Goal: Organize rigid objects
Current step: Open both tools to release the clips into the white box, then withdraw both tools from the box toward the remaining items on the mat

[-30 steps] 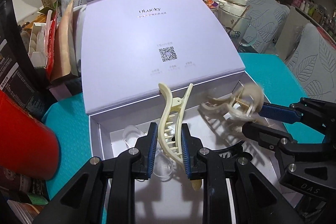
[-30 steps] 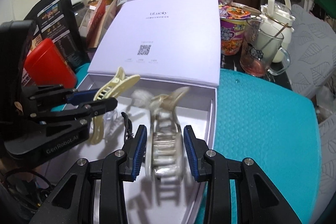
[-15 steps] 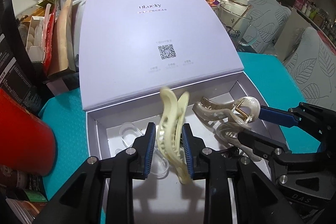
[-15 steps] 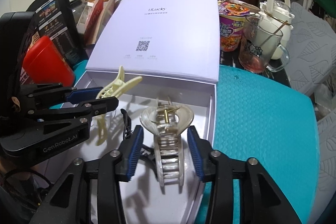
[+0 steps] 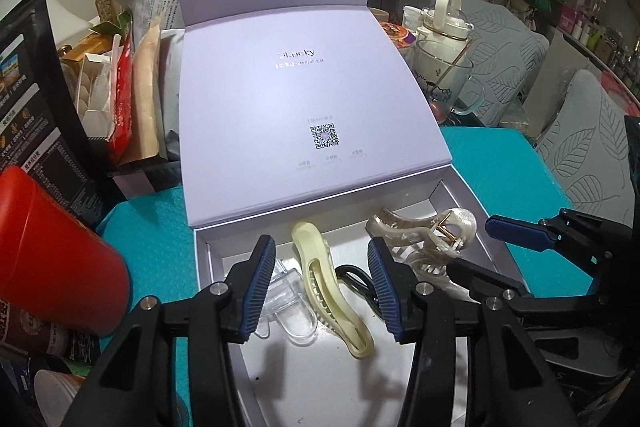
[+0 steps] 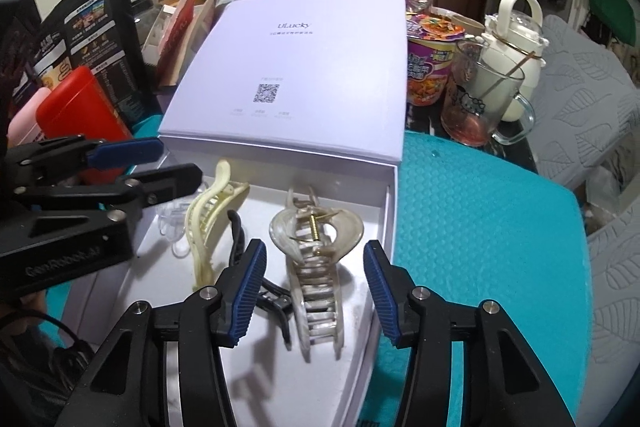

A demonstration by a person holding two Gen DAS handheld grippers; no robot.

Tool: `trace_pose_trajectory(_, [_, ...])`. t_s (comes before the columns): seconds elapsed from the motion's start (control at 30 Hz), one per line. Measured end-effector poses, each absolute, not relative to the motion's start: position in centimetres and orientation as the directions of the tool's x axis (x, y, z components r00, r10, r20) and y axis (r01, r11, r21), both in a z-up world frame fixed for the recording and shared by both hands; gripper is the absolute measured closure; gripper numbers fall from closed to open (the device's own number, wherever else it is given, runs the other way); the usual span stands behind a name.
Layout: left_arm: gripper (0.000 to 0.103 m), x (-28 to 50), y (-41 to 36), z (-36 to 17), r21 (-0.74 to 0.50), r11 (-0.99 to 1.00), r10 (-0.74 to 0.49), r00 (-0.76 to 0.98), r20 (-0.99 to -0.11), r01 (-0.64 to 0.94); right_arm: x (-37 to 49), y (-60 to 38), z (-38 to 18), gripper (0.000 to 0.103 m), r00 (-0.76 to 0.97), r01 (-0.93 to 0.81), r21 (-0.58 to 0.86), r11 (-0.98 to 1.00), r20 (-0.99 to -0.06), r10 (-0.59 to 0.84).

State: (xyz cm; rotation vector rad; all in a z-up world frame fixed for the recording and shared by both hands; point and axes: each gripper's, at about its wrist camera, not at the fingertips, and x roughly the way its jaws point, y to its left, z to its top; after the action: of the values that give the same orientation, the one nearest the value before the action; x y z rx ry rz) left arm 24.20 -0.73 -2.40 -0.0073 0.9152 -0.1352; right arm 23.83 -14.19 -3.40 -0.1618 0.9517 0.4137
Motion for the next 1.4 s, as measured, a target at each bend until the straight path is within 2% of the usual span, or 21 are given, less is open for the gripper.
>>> trace_pose_trajectory(0.37, [0.055,22.6,-1.2,-0.4,-0.071,0.99,-0.132,0.634,-0.762,0.121,22.7,-14.6,-1.5,0.039,0.564,-0.385,0.004,0.923,-0.791,0.239])
trace_pose_trajectory(0.83, [0.055,18.9,-1.5,2.6,-0.082,0.989,-0.143,0.676,-0.723,0.121,19.1,-15.9,2.5,0.039,0.627,-0.365,0.009,0.931,-0.736,0.253])
trace_pose_trajectory(1.4, [0.055,12.6,-1.1,7.4,-0.062,0.992,-0.125,0.754,-0.645,0.112,11.9,-16.2,7.6,0.036,0.725,-0.372,-0.014,0.928,-0.629,0.281])
